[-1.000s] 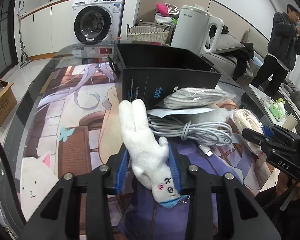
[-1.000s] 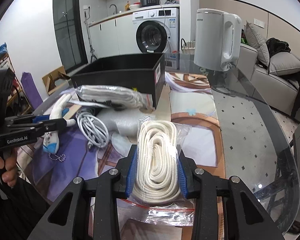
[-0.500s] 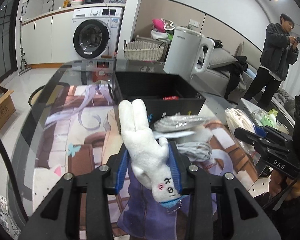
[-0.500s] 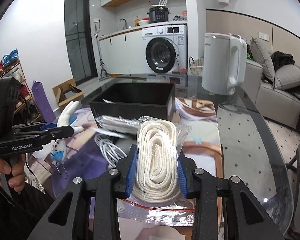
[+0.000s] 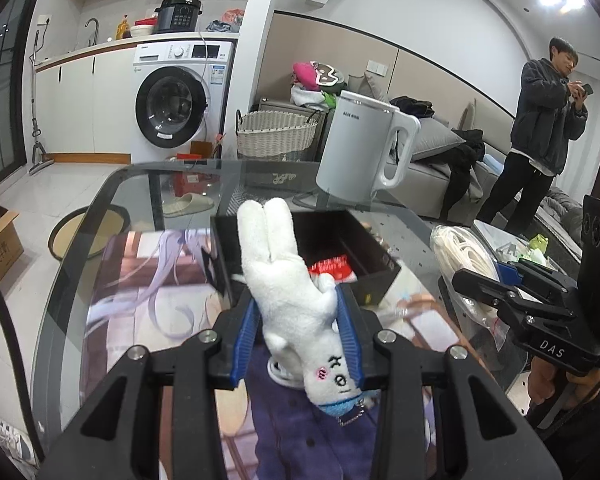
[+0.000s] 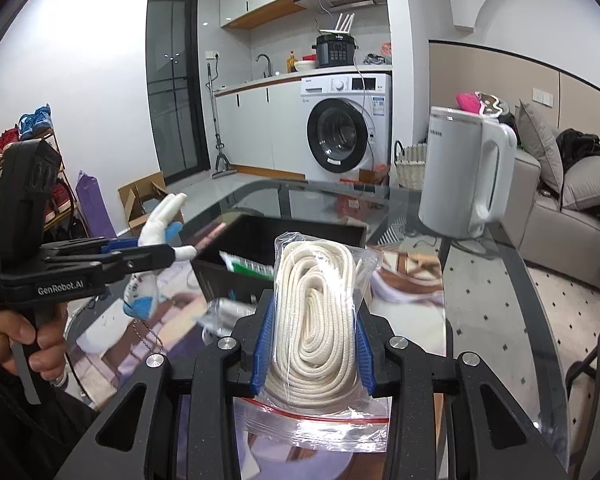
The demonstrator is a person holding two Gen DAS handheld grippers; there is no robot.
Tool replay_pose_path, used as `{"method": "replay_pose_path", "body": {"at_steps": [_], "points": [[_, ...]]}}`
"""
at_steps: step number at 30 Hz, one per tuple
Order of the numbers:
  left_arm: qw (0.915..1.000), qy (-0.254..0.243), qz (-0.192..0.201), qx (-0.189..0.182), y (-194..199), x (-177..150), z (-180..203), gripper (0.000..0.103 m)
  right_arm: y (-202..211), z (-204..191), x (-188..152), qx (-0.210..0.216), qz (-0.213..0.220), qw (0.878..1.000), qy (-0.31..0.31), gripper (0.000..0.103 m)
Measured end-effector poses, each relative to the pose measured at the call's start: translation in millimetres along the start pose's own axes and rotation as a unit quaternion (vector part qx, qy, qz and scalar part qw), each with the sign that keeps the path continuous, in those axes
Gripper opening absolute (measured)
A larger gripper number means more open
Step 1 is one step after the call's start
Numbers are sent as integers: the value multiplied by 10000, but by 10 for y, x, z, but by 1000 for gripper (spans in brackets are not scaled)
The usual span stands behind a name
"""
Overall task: Organize soft objects
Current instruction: 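Carry the bunny and rope coil over the black box and release them inside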
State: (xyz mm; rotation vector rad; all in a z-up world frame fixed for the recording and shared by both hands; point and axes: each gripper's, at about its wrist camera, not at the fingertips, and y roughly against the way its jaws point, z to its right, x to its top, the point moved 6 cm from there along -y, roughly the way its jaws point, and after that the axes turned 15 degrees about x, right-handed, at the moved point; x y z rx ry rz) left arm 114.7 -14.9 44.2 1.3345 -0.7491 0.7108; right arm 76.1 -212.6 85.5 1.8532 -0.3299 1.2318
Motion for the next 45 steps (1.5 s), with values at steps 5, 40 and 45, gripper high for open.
{"method": "replay_pose_path", "body": {"at_steps": [5,40,45], "points": [[9999,25,108,-39,-133,211,10,37,-165,48,216,44,38,10000,57,35],[9993,-179,240,240,-885,497,-76,37,-1080,340,511,98,-122,9998,147,35],[9986,-358,213,311,-938,437,-27,37,-1154,322,479,48,-173,9996,212,35]]}}
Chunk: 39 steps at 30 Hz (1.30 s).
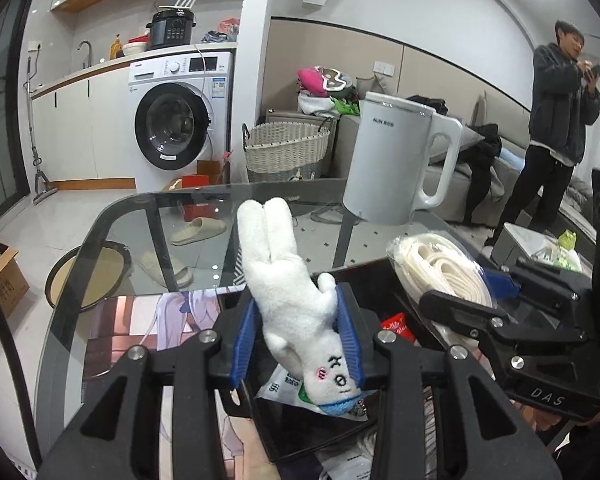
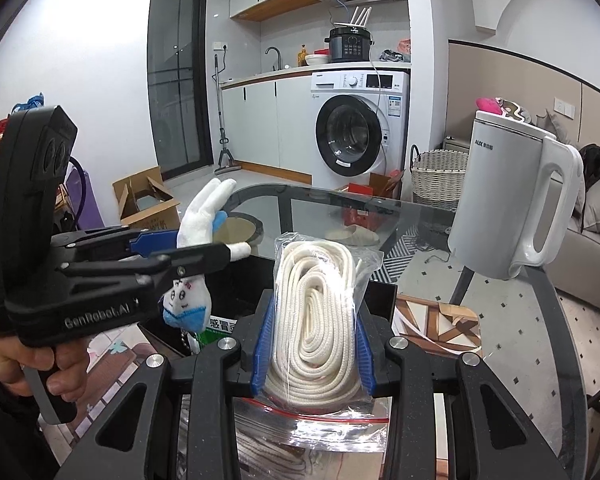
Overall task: Organize soft objects
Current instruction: 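Carry the bunny and rope coil over the black box and release them inside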
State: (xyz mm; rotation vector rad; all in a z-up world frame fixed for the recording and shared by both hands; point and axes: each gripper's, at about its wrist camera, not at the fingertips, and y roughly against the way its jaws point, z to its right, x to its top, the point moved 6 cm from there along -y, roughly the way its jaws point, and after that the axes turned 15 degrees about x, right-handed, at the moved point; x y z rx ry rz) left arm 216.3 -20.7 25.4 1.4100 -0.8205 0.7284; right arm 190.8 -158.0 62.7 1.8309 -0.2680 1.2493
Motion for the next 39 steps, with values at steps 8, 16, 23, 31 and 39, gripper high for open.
{"method": "replay_pose_path", "body": {"at_steps": [8,16,23,31,39], "points": [[9999,-119,-72,15,-54,-54,66,38,-17,17,-5,-5,28,10000,55,49],[9997,-177,-135,-69,-61,-74,124,39,151,111,-20,-161,153,9997,-86,54],[9995,-220,-199,-77,-84,-94,151,44,169,83,-45,-101,125,9998,-91,56],[9997,6,-200,-109,-18,-95,98,63,246,128,-114,-68,192,9996,-214,77],[9998,100,-156,9,111,-166,41,94,387,170,-149,-61,272,9989,-375,89]]}}
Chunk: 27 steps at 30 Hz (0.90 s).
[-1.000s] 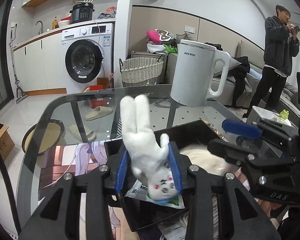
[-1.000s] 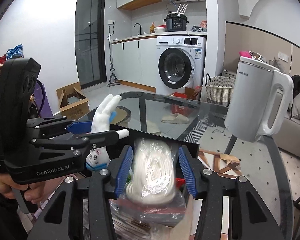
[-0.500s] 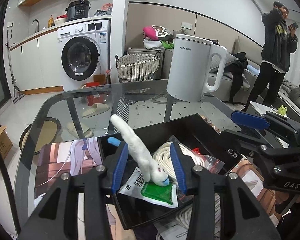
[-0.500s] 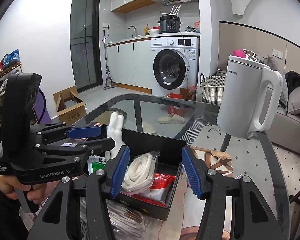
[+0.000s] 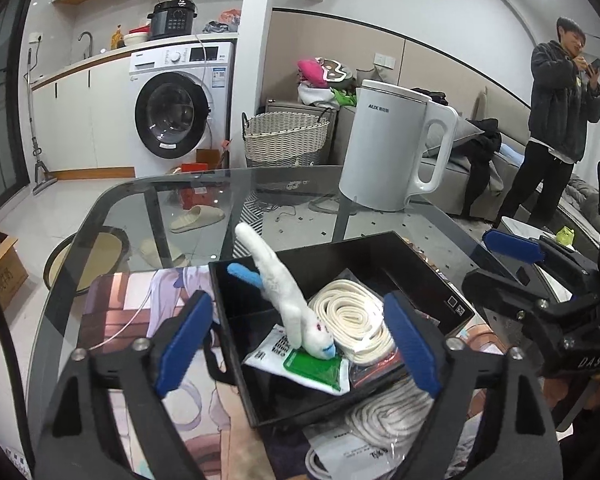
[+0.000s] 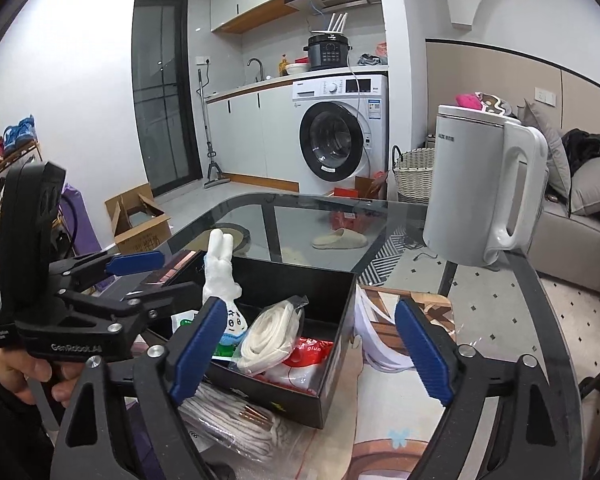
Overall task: Organize soft objects
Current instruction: 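Carry the bunny and rope coil over the black box and release them inside, then move the left gripper toward the coiled white cable while the right gripper approaches the white foam piece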
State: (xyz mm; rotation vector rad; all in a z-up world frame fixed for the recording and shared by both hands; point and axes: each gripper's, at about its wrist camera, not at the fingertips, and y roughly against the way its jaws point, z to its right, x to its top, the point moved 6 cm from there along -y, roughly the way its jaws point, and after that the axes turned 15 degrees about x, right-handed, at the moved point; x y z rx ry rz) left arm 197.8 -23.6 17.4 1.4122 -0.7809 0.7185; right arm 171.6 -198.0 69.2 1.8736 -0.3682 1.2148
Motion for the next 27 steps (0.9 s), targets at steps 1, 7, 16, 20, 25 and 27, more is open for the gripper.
{"method": "replay_pose_path", "body": {"at_steps": [1,7,16,20,25,27], "points": [[10000,60,31,43,29,-8,-27,97,11,6,2,34,-2,10000,-23,90],[9992,386,90,78,162,-53,-171,103,123,-17,-34,240,-3,9996,-173,100],[9989,415,192,133,322,-129,-160,103,275,-134,-95,364,8,9993,-130,102],[9988,412,234,126,397,-189,-145,103,356,-157,-161,354,-13,9993,-107,102],[9987,430,226,139,464,-293,-150,103,493,-139,-275,189,85,9996,-201,103],[9991,361,189,132,487,-355,-137,103,523,-138,-318,156,62,9997,-184,103]]}}
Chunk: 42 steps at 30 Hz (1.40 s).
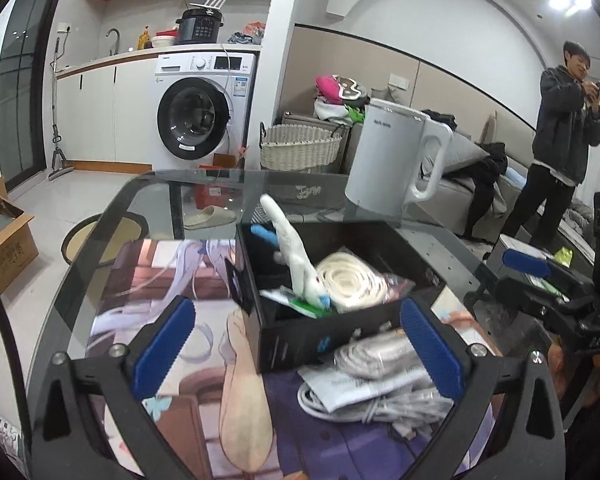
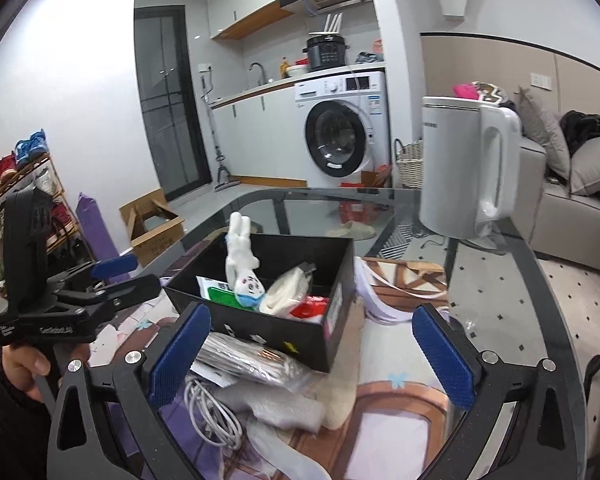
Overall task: Organize soft objects
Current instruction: 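Move the left gripper toward the coiled white cable while the right gripper approaches the white foam piece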
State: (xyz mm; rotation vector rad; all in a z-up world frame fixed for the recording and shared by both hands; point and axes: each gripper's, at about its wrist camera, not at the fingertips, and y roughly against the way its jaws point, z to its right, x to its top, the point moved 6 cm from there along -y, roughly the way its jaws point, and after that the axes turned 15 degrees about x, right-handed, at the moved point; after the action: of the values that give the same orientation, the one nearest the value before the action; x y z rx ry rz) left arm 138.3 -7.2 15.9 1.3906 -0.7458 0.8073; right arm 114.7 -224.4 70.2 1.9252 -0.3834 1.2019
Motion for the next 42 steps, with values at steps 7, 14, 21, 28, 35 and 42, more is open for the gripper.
{"method": "replay_pose_path", "body": {"at_steps": [7,14,21,28,35,42], "points": [[10000,-52,-45,41,101,-216,-27,103,53,-82,-203,-57,-150,9998,137,103],[9997,-202,-158,-38,114,-366,6,103,36,-38,-349,-155,-318,9993,109,103],[9993,-190,-327,-57,41,-411,-23,103,-55,85,-520,-280,-606,9977,97,103],[9980,-350,-506,-149,-23,-508,52,103,-208,148,-673,-262,-999,9946,20,103],[9954,-523,-788,-144,-102,-596,103,103,-428,130,-841,-280,-1493,9884,88,103],[9942,-532,-916,-160,-124,-651,108,103,-559,67,-883,-148,-1719,9849,116,103]]}}
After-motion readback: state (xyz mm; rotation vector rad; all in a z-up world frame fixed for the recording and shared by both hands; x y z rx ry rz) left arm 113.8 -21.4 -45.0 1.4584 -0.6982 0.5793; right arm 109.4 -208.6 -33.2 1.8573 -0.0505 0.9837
